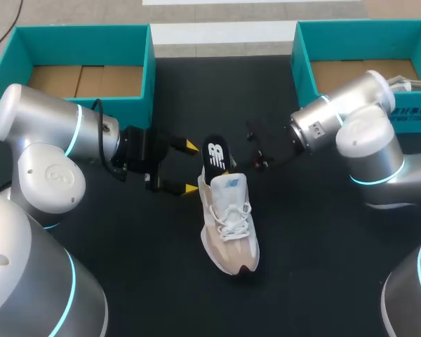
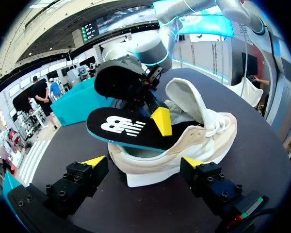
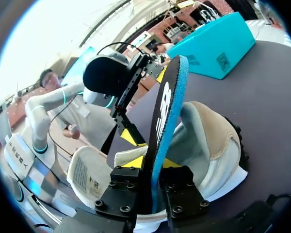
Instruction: Take the shoe out of the shoebox, open the shoe tongue, remove and reinsert the insole, then place the shoe into the shoebox
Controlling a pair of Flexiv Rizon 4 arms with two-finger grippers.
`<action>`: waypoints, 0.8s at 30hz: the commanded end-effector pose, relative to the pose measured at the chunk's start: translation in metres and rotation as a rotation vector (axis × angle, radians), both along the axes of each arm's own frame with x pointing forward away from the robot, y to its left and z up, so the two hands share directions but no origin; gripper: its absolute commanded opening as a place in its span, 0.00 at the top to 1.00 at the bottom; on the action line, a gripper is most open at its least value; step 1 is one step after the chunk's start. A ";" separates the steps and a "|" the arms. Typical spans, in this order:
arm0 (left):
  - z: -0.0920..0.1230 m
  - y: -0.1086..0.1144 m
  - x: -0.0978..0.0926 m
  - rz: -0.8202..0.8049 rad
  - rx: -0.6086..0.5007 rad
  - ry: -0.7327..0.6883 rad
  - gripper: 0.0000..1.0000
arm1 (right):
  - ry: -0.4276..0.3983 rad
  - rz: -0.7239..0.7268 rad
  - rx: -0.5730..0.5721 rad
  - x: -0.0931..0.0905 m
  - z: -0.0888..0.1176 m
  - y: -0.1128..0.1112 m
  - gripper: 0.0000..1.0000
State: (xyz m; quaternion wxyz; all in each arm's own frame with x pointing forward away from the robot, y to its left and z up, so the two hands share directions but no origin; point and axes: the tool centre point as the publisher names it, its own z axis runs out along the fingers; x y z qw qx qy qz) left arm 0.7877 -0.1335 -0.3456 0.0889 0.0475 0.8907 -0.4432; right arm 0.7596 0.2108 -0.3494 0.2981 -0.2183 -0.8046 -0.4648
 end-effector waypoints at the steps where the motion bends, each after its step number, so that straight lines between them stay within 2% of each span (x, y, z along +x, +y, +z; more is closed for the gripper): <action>1: 0.000 -0.001 0.000 0.000 0.003 0.000 0.00 | -0.001 0.024 -0.005 0.009 0.003 0.004 0.83; 4: 0.000 -0.001 0.000 0.000 0.003 0.000 0.00 | -0.002 0.038 -0.001 0.012 0.002 0.005 0.86; 6: 0.000 -0.001 0.000 0.000 0.003 0.000 0.00 | 0.006 0.049 -0.009 0.013 0.001 0.005 1.00; 11: 0.000 -0.001 0.000 0.000 0.003 0.000 0.00 | 0.063 0.059 -0.054 0.000 -0.005 0.001 1.00; 18: 0.000 -0.001 0.000 0.000 0.003 0.000 0.00 | 0.119 0.029 -0.062 -0.026 -0.016 -0.001 1.00; 24: 0.000 -0.001 0.000 0.000 0.003 0.000 0.00 | 0.121 0.006 -0.067 -0.029 -0.016 0.001 1.00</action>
